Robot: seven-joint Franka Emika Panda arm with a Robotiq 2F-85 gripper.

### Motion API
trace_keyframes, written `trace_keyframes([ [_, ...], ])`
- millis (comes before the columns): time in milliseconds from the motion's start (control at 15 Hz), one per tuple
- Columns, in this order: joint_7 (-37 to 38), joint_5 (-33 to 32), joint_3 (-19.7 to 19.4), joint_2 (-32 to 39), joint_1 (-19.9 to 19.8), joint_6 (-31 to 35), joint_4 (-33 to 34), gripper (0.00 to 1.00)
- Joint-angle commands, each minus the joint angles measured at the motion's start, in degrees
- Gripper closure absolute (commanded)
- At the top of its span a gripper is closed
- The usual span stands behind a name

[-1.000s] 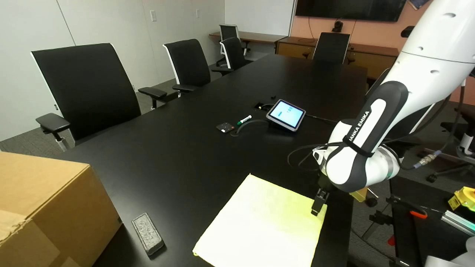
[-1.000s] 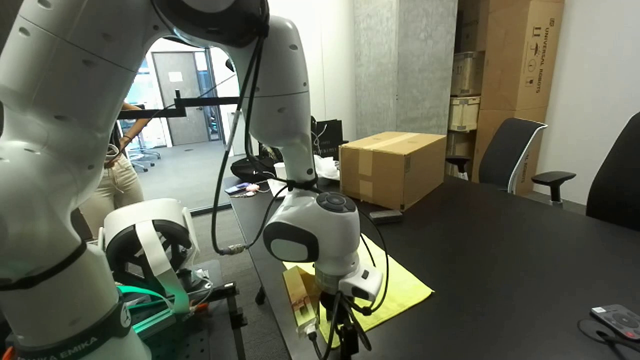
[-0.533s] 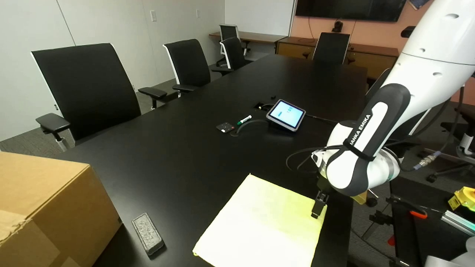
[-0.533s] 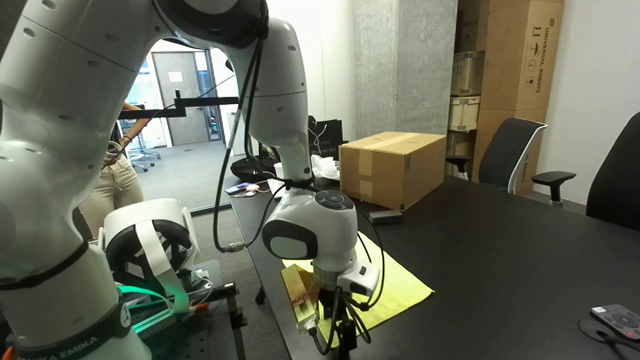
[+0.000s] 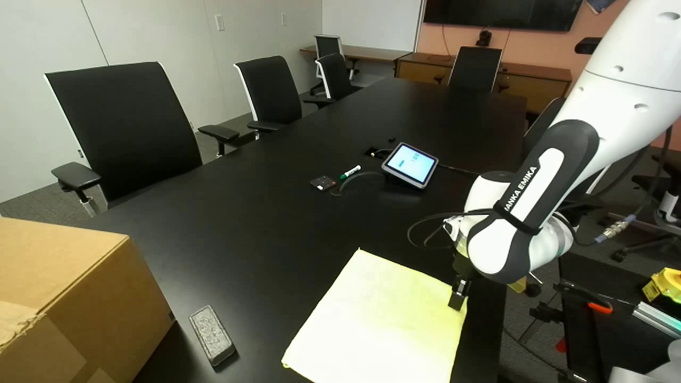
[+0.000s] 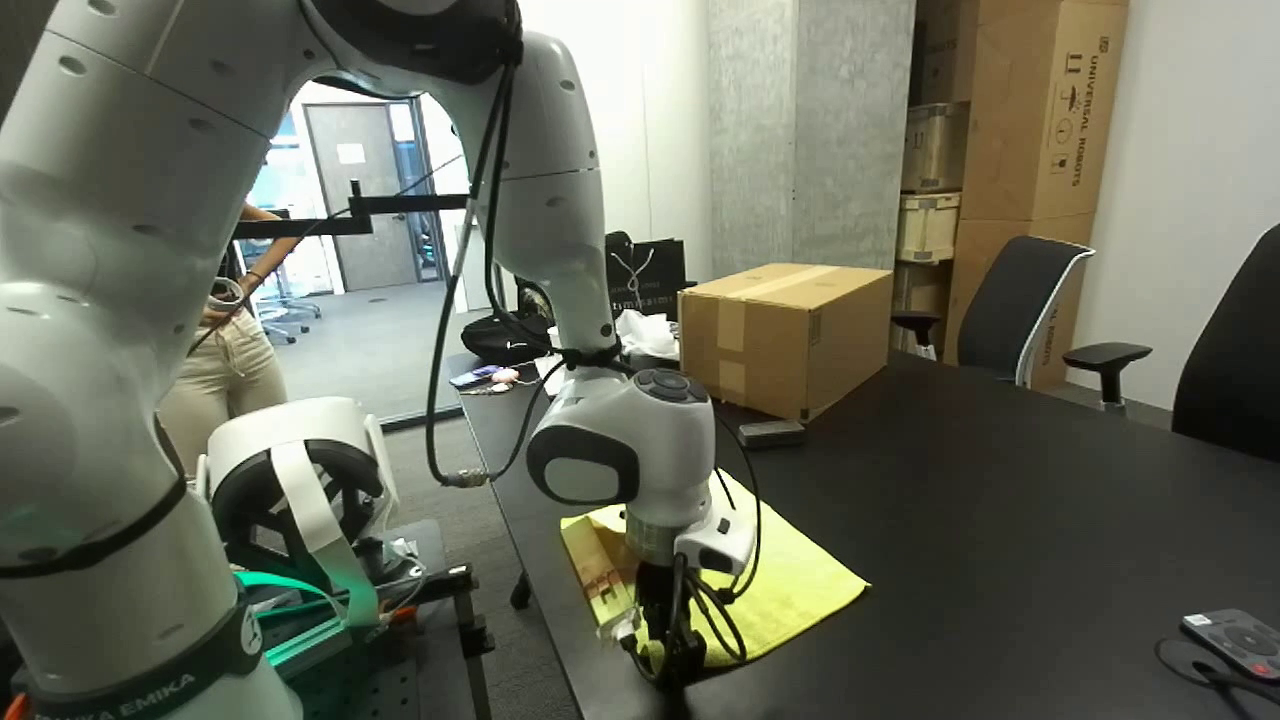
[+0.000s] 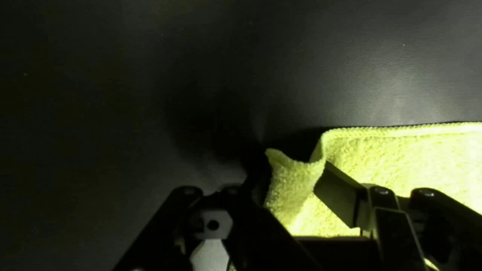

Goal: Fold the yellow towel once from bottom to top

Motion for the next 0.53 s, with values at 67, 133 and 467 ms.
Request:
trace_keyframes([
  [67,1.8,-2.0,-4.1,-1.1,4.2,-2.4,-0.4,0.94],
  [133,1.8,-2.4,-5.1,-1.2,4.9,-3.1,-0.5,0.97],
  [467,11.9,-20.2,-3.5,-2.7,-0.6,-5.2,-1.5,0.97],
])
